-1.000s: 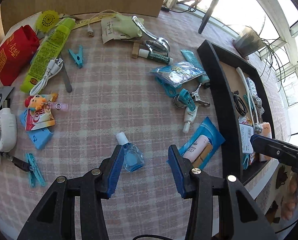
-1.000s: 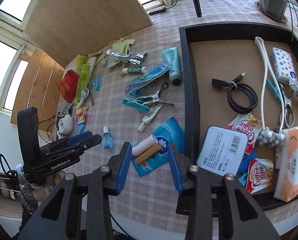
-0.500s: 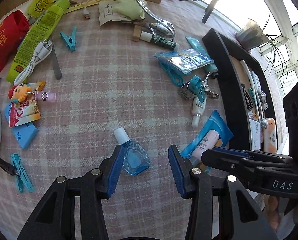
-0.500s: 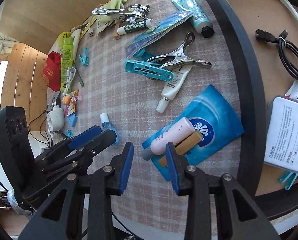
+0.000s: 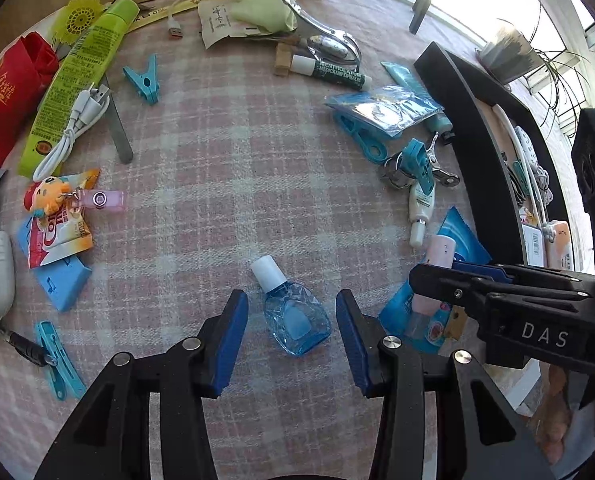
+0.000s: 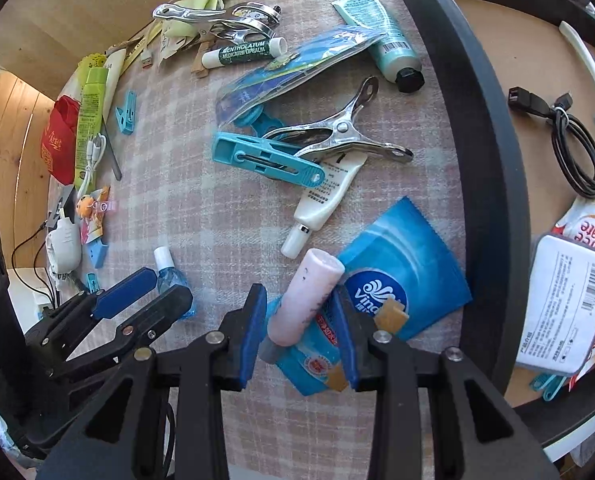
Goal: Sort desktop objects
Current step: 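Move the left gripper toward the small blue bottle while the right approaches the blue wipes pack, then grasp the small blue bottle with the left gripper while the right grasps the pink tube, then carry the blue bottle and pink tube into the tray and open both grippers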
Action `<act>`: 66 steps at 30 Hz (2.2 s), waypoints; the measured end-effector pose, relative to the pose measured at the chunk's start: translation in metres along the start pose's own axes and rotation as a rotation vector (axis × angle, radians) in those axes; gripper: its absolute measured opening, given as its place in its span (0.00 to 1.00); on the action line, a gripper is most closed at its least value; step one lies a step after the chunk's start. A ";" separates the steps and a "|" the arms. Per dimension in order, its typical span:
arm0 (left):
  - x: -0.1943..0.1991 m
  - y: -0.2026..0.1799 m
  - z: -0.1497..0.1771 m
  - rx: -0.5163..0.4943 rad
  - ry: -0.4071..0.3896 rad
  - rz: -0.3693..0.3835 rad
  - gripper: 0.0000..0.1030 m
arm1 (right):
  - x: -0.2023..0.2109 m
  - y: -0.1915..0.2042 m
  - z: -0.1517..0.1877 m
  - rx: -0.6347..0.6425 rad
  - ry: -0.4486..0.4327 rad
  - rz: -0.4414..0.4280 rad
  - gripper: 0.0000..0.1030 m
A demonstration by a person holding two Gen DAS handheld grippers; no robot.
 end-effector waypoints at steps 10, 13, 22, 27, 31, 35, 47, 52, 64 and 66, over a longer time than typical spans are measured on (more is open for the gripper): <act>-0.001 0.010 0.005 0.036 -0.069 -0.009 0.26 | -0.002 0.010 0.007 0.142 -0.038 0.058 0.19; 0.002 0.014 0.011 0.051 -0.080 -0.006 0.26 | 0.000 0.010 0.009 0.140 -0.054 0.021 0.19; 0.023 0.023 0.004 0.093 -0.124 -0.032 0.19 | 0.029 0.015 0.004 0.164 -0.123 -0.056 0.19; 0.030 0.034 0.004 0.145 -0.128 -0.032 0.19 | 0.045 0.012 -0.009 0.158 -0.148 -0.092 0.19; 0.043 0.034 -0.002 0.167 -0.151 -0.031 0.19 | 0.074 -0.002 -0.025 0.159 -0.196 -0.091 0.19; 0.056 0.014 -0.020 0.174 -0.181 -0.001 0.19 | 0.103 -0.027 -0.041 0.133 -0.241 -0.081 0.19; 0.076 -0.116 -0.090 0.055 -0.237 0.126 0.19 | 0.146 -0.103 -0.085 0.057 -0.304 -0.012 0.19; 0.072 -0.175 -0.106 -0.037 -0.228 0.163 0.19 | 0.155 -0.132 -0.093 0.024 -0.322 0.004 0.19; 0.054 -0.248 -0.104 -0.170 -0.159 0.214 0.33 | 0.164 -0.188 -0.094 -0.059 -0.331 0.037 0.20; 0.055 -0.245 -0.103 -0.166 -0.164 0.213 0.48 | 0.163 -0.189 -0.093 -0.066 -0.313 0.034 0.32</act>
Point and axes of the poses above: each gripper's, at about its wrist camera, not at the fingertips, and x roughly against the way its jaws point, y to its left, z to its underside, the point moved 6 cm from there along -x, roughly the way its jaws point, and after that the axes turned 8 degrees about -z, right-handed, at the moved point
